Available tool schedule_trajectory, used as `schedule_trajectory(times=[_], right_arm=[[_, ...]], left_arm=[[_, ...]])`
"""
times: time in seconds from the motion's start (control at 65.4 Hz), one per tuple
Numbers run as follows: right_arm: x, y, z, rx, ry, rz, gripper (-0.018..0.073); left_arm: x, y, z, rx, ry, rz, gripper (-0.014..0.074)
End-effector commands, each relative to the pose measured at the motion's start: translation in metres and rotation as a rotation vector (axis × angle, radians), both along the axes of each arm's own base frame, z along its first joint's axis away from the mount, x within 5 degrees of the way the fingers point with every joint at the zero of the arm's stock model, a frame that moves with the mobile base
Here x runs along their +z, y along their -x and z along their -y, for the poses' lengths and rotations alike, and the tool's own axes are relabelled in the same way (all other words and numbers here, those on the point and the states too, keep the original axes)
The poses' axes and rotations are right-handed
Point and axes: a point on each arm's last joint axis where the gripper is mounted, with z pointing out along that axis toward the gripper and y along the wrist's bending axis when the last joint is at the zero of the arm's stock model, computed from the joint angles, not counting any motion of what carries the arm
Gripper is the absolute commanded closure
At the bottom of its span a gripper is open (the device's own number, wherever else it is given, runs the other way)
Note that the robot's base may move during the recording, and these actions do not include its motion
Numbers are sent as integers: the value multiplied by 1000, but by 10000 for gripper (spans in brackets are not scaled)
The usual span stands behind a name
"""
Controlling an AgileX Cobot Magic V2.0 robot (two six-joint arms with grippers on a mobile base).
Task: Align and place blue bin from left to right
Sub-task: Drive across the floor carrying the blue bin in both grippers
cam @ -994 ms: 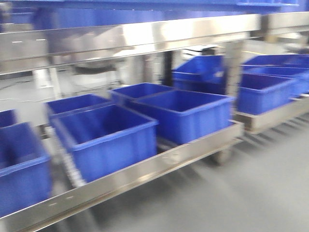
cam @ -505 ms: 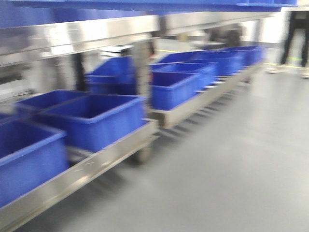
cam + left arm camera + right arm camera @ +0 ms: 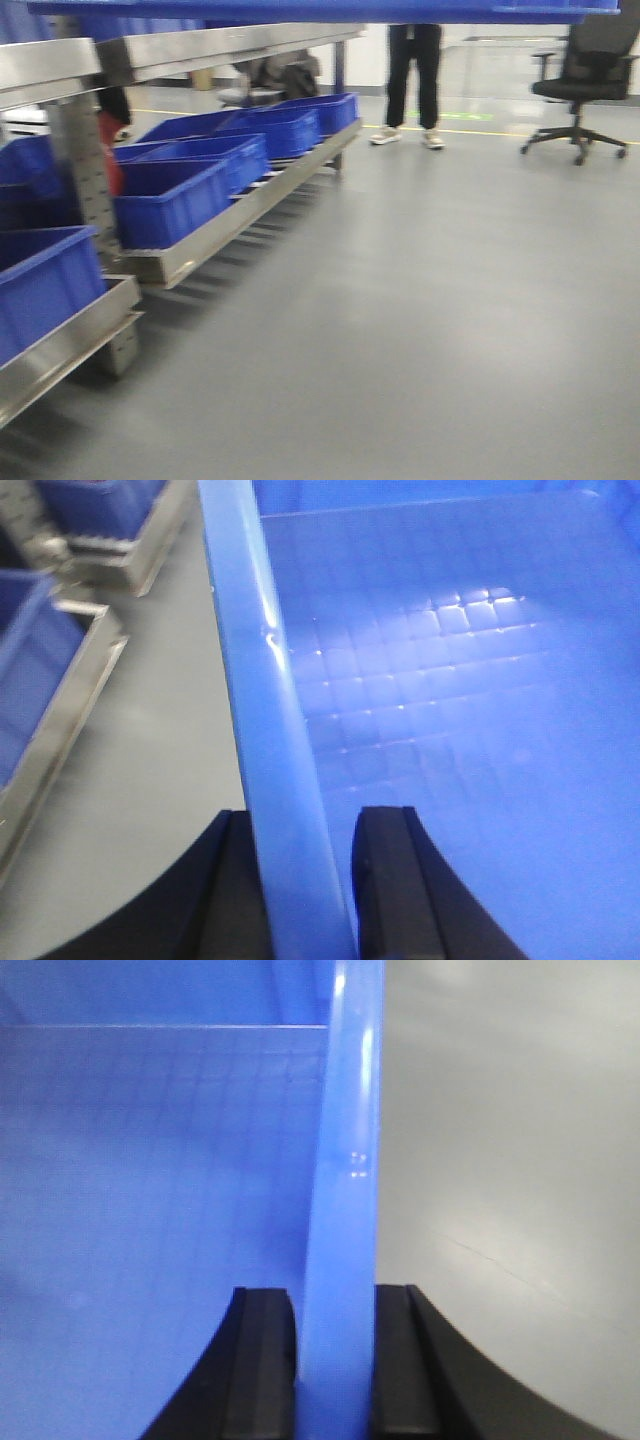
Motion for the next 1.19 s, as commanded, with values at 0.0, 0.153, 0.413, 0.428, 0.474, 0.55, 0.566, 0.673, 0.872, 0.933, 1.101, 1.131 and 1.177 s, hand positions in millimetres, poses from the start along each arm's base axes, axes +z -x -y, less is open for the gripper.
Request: schedule_trajectory(times=[0.0, 0.153, 0.413, 0.428, 0.474, 0.55, 0.566, 0.673, 0.872, 0.933, 1.101, 1.131, 1.177], right_arm=[[19, 1, 7, -20, 38, 155, 629], [19, 1, 7, -20, 38, 155, 629], [19, 1, 7, -20, 38, 155, 629], [19, 1, 7, -20, 38, 155, 629], [19, 1, 7, -20, 38, 155, 629], [19, 1, 7, -20, 38, 155, 629], [19, 1, 7, -20, 38, 155, 629], [19, 1, 7, -20, 38, 155, 629], [19, 1, 7, -20, 38, 155, 629], [19, 1, 7, -20, 38, 155, 629], [19, 1, 7, -20, 38, 155, 629], [19, 1, 7, -20, 38, 155, 629], [19, 1, 7, -20, 38, 155, 629]], left_arm=[[18, 8, -2, -26, 21, 105, 606], [18, 8, -3, -16, 7, 111, 606], [18, 8, -3, -16, 7, 111, 606], [18, 8, -3, -16, 7, 111, 606], [18, 8, -3, -16, 7, 111, 606], [18, 8, -3, -16, 7, 111, 606], [18, 8, -3, -16, 7, 111, 606], [18, 8, -3, -16, 7, 111, 606], [18, 8, -3, -16, 7, 111, 606], [18, 8, -3, -16, 7, 111, 606], [18, 8, -3, -16, 7, 111, 606], [18, 8, -3, -16, 7, 111, 606], [18, 8, -3, -16, 7, 111, 606]])
